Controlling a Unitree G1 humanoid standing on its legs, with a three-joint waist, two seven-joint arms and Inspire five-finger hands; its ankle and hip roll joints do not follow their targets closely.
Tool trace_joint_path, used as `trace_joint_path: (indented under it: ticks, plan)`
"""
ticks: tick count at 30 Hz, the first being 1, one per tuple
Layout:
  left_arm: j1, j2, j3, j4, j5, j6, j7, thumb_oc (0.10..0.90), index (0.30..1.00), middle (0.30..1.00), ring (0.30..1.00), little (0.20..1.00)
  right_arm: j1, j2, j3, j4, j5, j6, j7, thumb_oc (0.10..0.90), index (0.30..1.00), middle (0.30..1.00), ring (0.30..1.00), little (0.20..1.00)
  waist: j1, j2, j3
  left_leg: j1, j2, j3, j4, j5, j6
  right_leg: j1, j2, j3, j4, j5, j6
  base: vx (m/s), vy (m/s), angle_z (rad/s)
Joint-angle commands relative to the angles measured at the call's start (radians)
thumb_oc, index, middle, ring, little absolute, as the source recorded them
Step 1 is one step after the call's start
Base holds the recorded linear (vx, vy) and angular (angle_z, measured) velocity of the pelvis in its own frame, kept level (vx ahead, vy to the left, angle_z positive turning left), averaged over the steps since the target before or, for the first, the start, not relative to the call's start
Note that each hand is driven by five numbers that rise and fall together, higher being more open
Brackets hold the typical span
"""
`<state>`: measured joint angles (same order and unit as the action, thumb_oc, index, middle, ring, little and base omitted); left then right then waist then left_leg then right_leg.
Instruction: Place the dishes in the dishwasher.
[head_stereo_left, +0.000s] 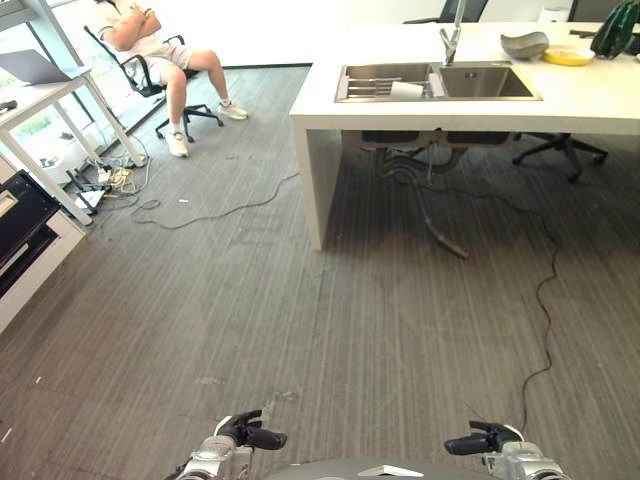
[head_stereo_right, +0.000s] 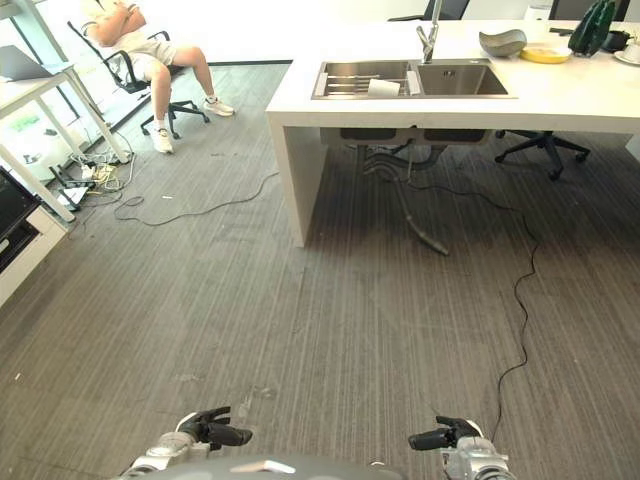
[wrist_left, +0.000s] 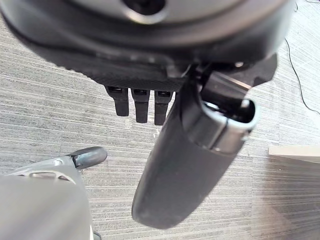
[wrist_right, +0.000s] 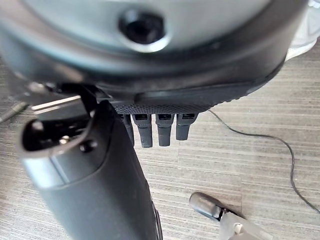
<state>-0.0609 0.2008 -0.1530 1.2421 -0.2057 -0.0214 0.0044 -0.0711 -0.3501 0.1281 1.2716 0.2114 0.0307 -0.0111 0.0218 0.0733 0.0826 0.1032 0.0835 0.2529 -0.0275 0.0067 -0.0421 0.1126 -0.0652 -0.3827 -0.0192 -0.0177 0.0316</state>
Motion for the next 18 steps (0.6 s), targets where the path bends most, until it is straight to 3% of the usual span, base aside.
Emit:
trace_joint_path:
  ticks: [1,18]
  plan:
    - [-0.097,0.034,-0.017,-0.02,-0.013,-0.056,0.014,0.8,0.9,0.9,0.9,0.9,-0.07,0.016,0.025,-0.035,0.056,-0.048,-0.01,0.8,0.9,0.9,0.9,0.9,0.018,-0.051,0.004,0.017,-0.014,0.039,-0.06,-0.02,-0.048,0.029,-0.045,-0.04,-0.068,-0.014,0.113,0.0,0.0,0.0]
    - [-0.047,-0.005,-0.03,0.056,0.067,-0.035,0.041,0.8,0.9,0.9,0.9,0.9,-0.018,0.022,-0.01,0.013,0.064,-0.057,-0.039,0.8,0.9,0.9,0.9,0.9,-0.023,-0.063,0.011,0.036,-0.005,0.078,-0.06,-0.023,-0.049,0.029,-0.041,-0.023,-0.068,-0.017,0.105,0.0,0.001,-0.04]
